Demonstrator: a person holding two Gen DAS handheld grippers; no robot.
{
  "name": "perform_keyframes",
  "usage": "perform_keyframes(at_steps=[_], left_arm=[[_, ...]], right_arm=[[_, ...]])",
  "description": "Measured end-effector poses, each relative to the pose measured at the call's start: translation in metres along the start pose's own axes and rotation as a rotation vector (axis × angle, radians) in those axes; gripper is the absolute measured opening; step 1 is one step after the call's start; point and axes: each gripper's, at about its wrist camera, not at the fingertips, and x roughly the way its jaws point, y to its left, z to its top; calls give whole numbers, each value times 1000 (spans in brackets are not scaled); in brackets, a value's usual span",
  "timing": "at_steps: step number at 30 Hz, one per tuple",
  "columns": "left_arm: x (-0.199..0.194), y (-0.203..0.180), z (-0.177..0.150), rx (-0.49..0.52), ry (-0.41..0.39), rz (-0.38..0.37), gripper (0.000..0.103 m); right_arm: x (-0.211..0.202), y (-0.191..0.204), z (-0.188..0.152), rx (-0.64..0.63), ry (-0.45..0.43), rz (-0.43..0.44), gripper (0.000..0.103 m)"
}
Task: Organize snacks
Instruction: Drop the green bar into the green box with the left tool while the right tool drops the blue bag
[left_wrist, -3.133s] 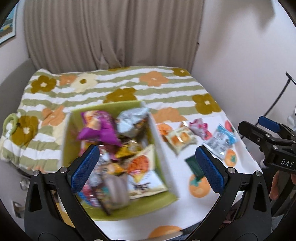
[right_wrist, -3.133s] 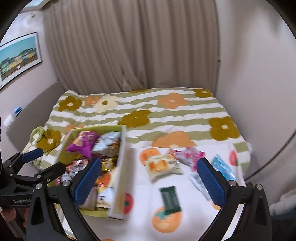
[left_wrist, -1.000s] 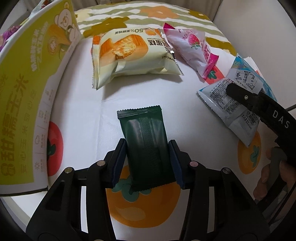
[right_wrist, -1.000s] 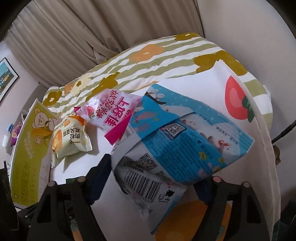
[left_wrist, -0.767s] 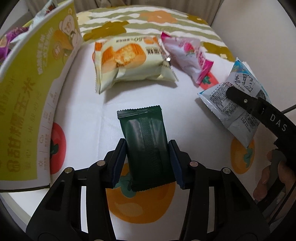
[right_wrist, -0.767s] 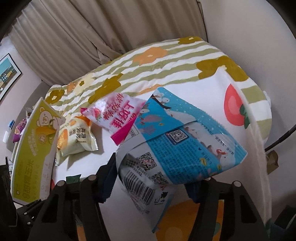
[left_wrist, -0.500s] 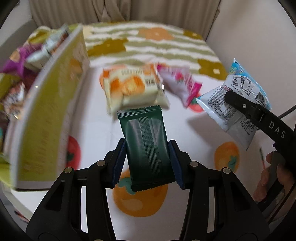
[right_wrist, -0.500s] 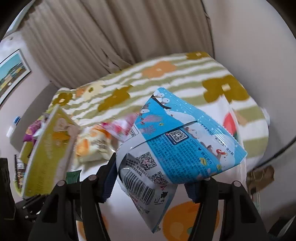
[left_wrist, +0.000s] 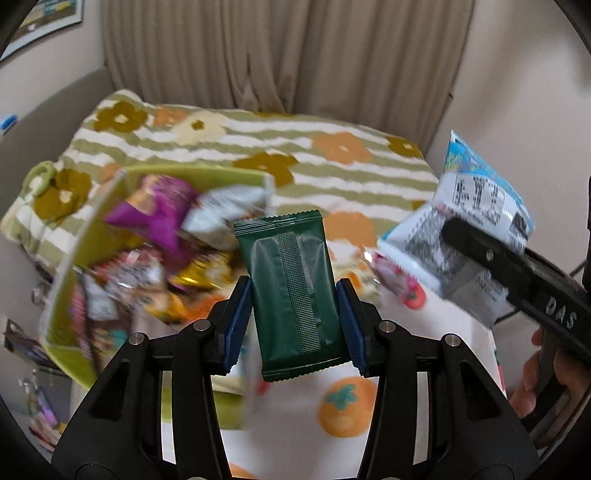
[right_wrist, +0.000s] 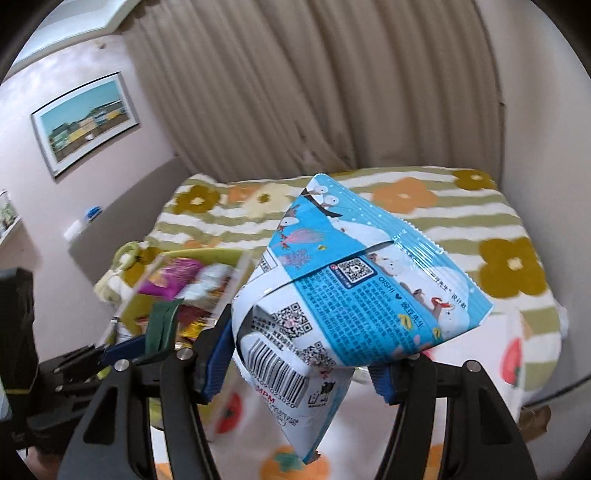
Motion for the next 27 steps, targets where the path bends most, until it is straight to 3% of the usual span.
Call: perform_keyframes(at_steps=[7, 15, 16, 17, 18, 19, 27], left_arm=[[-3, 72, 28, -24, 8, 39, 42], [30, 141, 44, -19, 75, 15, 44], [33, 147, 44, -22, 84, 7, 46], [37, 152, 45, -23, 98, 4, 63], [42, 158, 45, -20, 116, 15, 92], [44, 164, 45, -17, 114, 20, 101], [36, 205, 45, -23, 86, -13, 103]], right_arm=[[30, 75, 13, -54, 34, 68, 59], [70, 125, 9, -89, 93, 37, 59], [76, 131, 7, -93, 104, 24, 59], [79, 133, 6, -94, 109, 16, 59], [83, 137, 6, -93, 114, 7, 59], [86, 140, 5, -94, 122, -4, 59], [97, 156, -4, -135, 201, -71, 59]])
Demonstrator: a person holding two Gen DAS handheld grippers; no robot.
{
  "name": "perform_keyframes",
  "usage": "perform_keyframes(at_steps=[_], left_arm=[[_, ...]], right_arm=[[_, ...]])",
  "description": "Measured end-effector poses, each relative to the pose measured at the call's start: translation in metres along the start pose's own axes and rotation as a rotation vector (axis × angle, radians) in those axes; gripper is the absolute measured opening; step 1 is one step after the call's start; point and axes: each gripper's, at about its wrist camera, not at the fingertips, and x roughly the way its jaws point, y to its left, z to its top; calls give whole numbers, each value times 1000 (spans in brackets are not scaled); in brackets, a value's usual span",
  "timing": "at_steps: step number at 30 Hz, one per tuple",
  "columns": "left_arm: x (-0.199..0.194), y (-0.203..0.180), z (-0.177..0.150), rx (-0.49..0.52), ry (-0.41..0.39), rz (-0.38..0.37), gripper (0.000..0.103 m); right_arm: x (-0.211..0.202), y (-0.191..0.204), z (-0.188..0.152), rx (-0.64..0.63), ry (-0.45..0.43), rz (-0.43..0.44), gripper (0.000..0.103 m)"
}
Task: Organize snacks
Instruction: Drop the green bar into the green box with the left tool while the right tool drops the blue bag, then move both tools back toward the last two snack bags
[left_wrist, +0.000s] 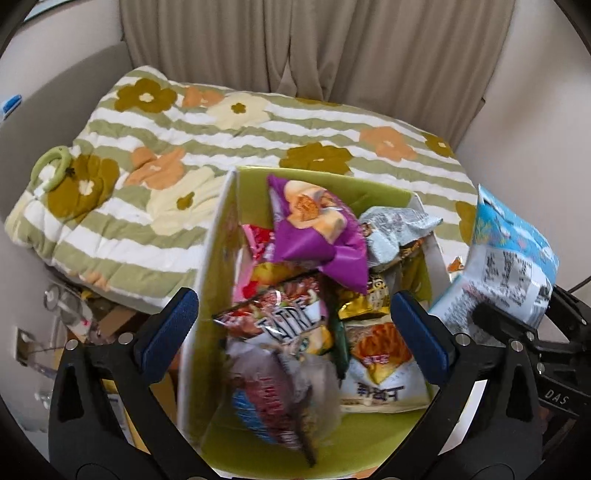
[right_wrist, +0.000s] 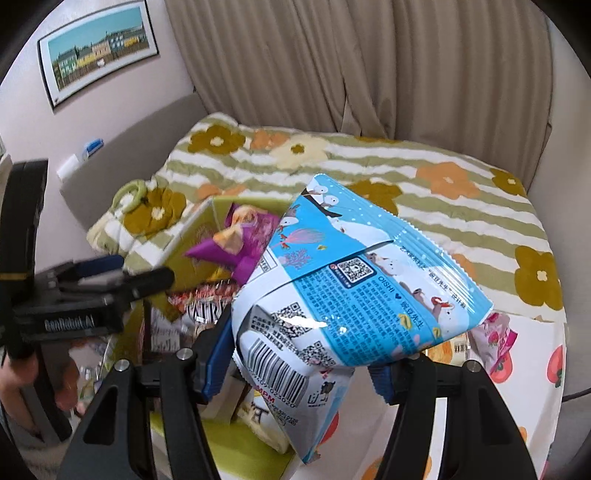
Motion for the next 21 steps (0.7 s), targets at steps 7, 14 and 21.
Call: perform_keyframes(at_steps=[7, 14, 21], left_arm=[[-13, 19, 3, -44, -21, 14, 103], [-18, 23, -1, -63, -16, 45, 103], [-23, 18, -14, -60, -15, 50, 103]], right_arm=[[11, 19, -2, -92, 99, 13, 59], [32, 22, -8, -59, 151, 101, 103], [21, 18, -23, -16, 114, 105, 103]])
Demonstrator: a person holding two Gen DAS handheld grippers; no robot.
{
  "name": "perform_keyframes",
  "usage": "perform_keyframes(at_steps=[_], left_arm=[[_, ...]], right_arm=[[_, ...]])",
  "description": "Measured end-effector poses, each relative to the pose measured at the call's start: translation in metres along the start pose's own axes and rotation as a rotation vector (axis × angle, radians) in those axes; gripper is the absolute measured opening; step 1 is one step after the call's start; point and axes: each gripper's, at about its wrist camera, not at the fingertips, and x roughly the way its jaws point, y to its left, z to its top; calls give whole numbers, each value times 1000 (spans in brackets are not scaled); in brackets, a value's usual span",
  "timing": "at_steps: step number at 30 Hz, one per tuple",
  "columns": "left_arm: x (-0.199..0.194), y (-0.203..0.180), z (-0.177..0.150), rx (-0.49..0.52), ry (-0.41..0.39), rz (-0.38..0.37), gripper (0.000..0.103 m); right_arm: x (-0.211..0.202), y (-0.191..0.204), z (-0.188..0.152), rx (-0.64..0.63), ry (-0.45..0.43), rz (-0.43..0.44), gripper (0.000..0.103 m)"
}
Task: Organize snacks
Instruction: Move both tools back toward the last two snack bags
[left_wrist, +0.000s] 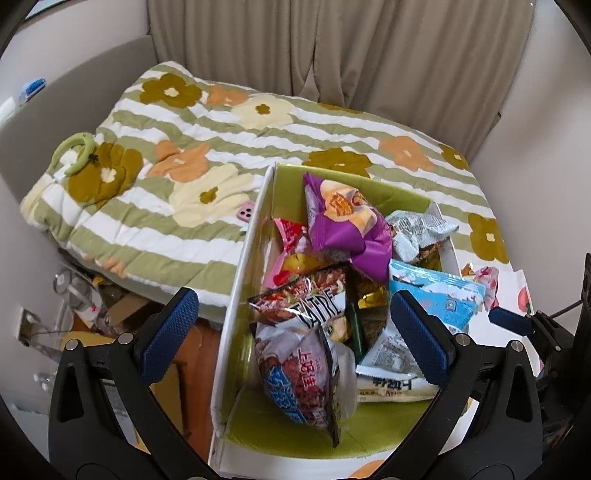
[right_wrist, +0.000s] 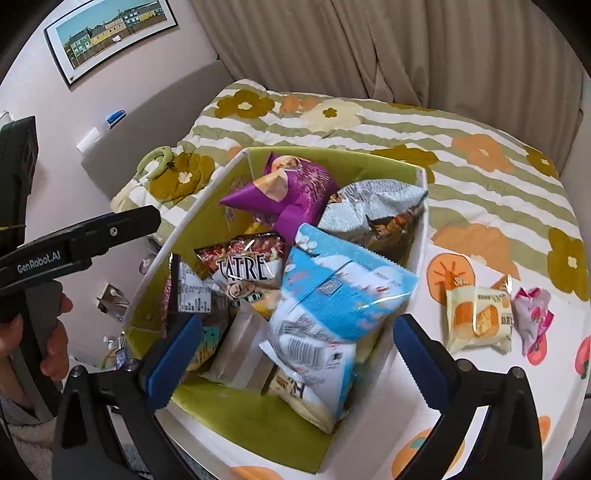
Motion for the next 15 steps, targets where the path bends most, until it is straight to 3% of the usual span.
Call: perform_keyframes(at_steps=[15], left_arm=[[-43, -40, -2, 117, -97, -49, 103]], right_arm=[[-66, 4, -12, 27, -179, -104, 103]])
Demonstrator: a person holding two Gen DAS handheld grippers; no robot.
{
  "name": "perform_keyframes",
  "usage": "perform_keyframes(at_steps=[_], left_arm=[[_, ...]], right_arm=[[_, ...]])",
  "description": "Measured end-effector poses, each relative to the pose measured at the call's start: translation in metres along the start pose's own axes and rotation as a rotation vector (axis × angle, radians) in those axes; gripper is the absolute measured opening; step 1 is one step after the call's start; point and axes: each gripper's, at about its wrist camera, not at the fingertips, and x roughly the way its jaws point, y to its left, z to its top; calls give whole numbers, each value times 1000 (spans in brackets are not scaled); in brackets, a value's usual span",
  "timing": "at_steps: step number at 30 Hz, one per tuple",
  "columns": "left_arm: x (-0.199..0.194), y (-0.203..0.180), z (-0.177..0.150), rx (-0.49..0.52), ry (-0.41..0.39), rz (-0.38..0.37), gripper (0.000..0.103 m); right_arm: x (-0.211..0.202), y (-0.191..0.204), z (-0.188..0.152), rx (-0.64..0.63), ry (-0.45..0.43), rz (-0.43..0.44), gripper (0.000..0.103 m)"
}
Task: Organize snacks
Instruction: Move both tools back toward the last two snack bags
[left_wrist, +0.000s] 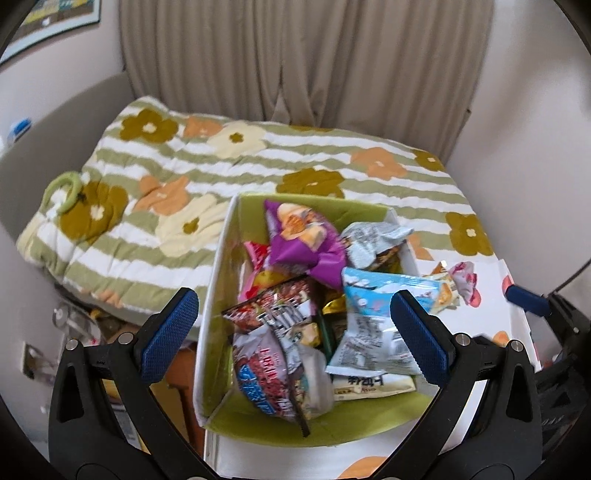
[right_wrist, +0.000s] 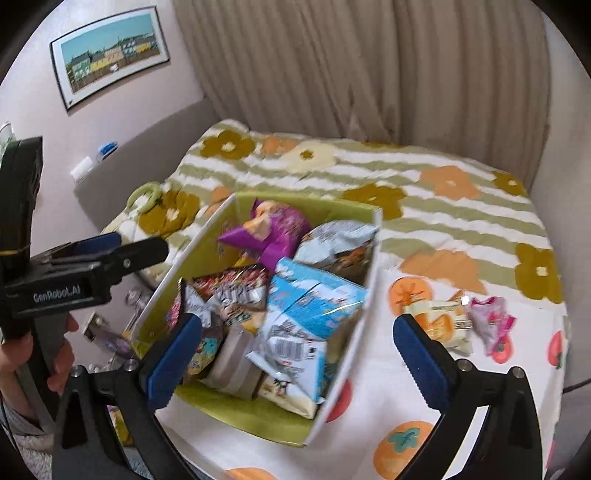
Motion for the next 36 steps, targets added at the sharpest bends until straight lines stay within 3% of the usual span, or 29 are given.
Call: perform_keyframes(at_steps=[8, 18, 22, 30, 36], left_arm=[[-5, -45, 8, 92, -29, -108, 103], [17, -133, 6, 159, 21, -180, 103], [37, -174, 4, 138, 64, -177, 103], [106, -253, -4, 86, 181, -137, 103], [155, -298, -11, 256, 260, -35, 103]], right_arm=[[-49, -34, -5, 79, -108, -166, 103], [-82, -113, -14, 125, -137, -269, 103], [-81, -152, -15, 108, -127, -253, 103], [-52, -229, -15, -12, -9, -169, 103], [-10, -276, -17, -119, 91, -69, 103]])
